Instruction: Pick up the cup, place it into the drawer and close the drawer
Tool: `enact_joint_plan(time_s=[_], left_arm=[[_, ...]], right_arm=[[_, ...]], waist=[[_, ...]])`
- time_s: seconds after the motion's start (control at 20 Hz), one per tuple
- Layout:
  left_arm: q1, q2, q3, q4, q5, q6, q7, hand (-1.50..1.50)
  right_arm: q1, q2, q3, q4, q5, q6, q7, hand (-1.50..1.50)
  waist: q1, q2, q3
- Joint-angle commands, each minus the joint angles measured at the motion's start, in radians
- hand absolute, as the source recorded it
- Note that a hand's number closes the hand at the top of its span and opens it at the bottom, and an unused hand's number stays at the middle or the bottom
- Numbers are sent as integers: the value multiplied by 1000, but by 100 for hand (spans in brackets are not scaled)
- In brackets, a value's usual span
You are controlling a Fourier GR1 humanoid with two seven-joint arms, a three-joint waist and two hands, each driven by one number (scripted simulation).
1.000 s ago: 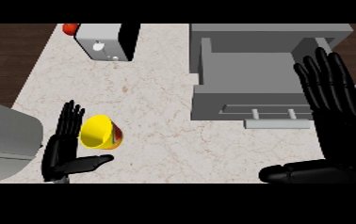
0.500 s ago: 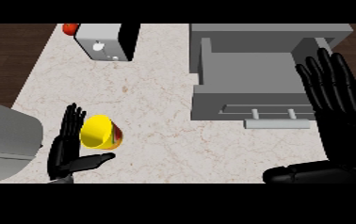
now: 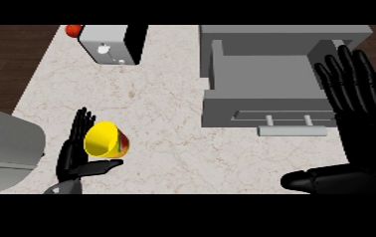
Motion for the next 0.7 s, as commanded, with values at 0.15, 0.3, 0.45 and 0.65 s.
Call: enact_joint_plan(time_s=[0.15,0.3,0.45,0.65], left_arm=[[-24,-7,-7,17,36,-24,-5,-150],[-107,46,45,235,49,-98,-107,-150],[-70,4,13,160,55,-72,-87,-150],[-107,21,19,225,73,-148,-95,-150]], right_arm=[[2,8,6,27,5,5,-21,-150],[-45,-10,-20,9,-10,-15,48,-150],[67,29,64,-90,48,-20,31,-150],[44,5,22,-18,22,13,-2,-150]], waist=[[2,0,0],[-2,1,0],[0,-1,0],[0,0,0]])
